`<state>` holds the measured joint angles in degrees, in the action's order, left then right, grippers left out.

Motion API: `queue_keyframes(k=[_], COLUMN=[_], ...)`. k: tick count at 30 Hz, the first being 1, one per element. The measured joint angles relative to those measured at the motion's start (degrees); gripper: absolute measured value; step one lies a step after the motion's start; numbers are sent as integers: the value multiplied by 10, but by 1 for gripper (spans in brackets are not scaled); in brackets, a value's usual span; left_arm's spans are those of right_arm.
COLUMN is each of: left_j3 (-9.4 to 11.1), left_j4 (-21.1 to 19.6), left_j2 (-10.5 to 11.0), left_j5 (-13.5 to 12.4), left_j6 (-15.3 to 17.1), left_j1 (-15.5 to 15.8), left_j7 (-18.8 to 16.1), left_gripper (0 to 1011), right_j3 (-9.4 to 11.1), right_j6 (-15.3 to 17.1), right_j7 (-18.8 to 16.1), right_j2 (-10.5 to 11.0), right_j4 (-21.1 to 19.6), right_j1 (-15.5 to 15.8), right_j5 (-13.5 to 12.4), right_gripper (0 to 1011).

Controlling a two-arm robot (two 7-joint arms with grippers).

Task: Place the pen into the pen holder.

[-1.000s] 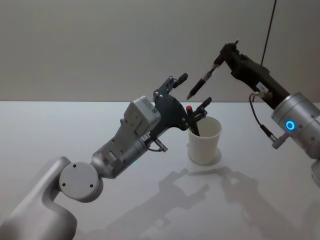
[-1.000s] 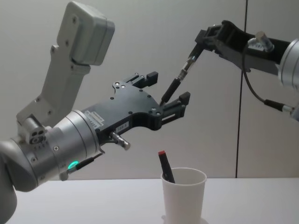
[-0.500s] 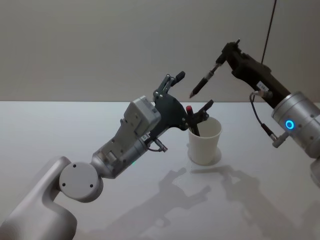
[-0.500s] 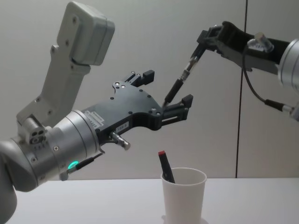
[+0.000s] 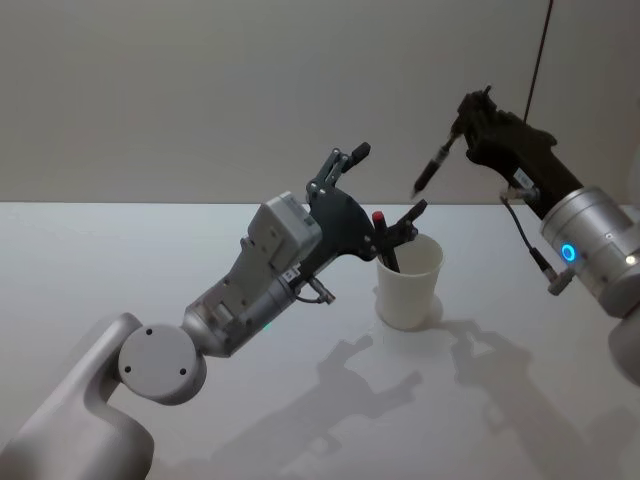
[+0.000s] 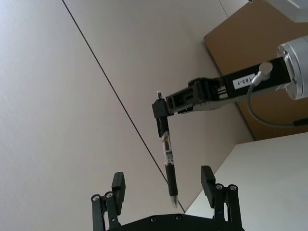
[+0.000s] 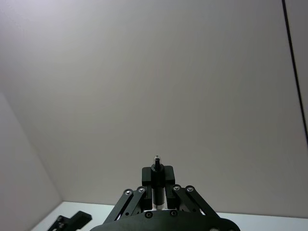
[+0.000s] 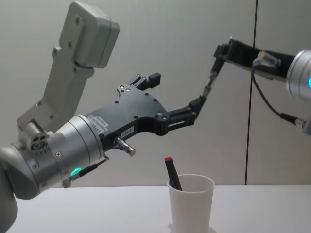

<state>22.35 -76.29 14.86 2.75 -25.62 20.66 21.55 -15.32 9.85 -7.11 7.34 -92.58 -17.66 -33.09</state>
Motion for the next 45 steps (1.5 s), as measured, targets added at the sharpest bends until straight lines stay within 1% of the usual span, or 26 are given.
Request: queue_keyframes(k=[1, 3, 4, 5, 6, 7, 8, 9, 15, 21, 27, 35, 36, 37, 40, 41, 43, 45], left_j3=[0, 0, 0, 0, 0, 0, 0, 0, 0, 0, 0, 0, 0, 0, 0, 0, 0, 0], left_j4=[0, 0, 0, 0, 0, 0, 0, 0, 0, 0, 0, 0, 0, 0, 0, 0, 0, 0], left_j2=[0, 0, 0, 0, 0, 0, 0, 0, 0, 0, 0, 0, 0, 0, 0, 0, 0, 0], left_j5=[0, 0, 0, 0, 0, 0, 0, 0, 0, 0, 0, 0, 0, 0, 0, 0, 0, 0], left_j6=[0, 0, 0, 0, 0, 0, 0, 0, 0, 0, 0, 0, 0, 0, 0, 0, 0, 0], left_j1=[0, 0, 0, 0, 0, 0, 0, 0, 0, 0, 0, 0, 0, 0, 0, 0, 0, 0], left_j7=[0, 0, 0, 0, 0, 0, 0, 0, 0, 0, 0, 0, 0, 0, 0, 0, 0, 0], left_gripper=[1000, 1000, 1000, 1000, 1000, 1000, 1000, 1000, 1000, 999, 1000, 1000, 1000, 1000, 1000, 999, 1000, 1000], right_j3=[-2, -4, -5, -5, -7, -8, -9, -10, -16, -20, -21, -21, -20, -20, -20, -19, -19, -18], right_j6=[-2, -2, -2, -2, -1, 0, 2, 3, 13, 19, 20, 3, -1, -3, -9, -12, -16, -20], right_j7=[7, 13, 19, 19, 25, 27, 33, 34, 48, 56, 56, 43, 39, 38, 34, 32, 29, 27], right_j2=[-1, -2, -2, -2, -3, -4, -5, -5, -9, -13, -15, -17, -18, -18, -19, -19, -20, -21], right_j4=[2, 5, 8, 8, 11, 14, 17, 19, 35, 50, 59, 78, 81, 82, 87, 91, 95, 98], right_j1=[-1, -2, -3, -3, -4, -5, -6, -6, -11, -15, -18, -20, -21, -21, -22, -23, -24, -25], right_j5=[14, 27, 42, 42, 54, 60, 73, 76, 117, 142, 150, 146, 144, 143, 140, 138, 135, 133], right_gripper=[145, 145, 145, 145, 145, 145, 145, 145, 145, 145, 145, 146, 180, 180, 249, 305, 340, 419])
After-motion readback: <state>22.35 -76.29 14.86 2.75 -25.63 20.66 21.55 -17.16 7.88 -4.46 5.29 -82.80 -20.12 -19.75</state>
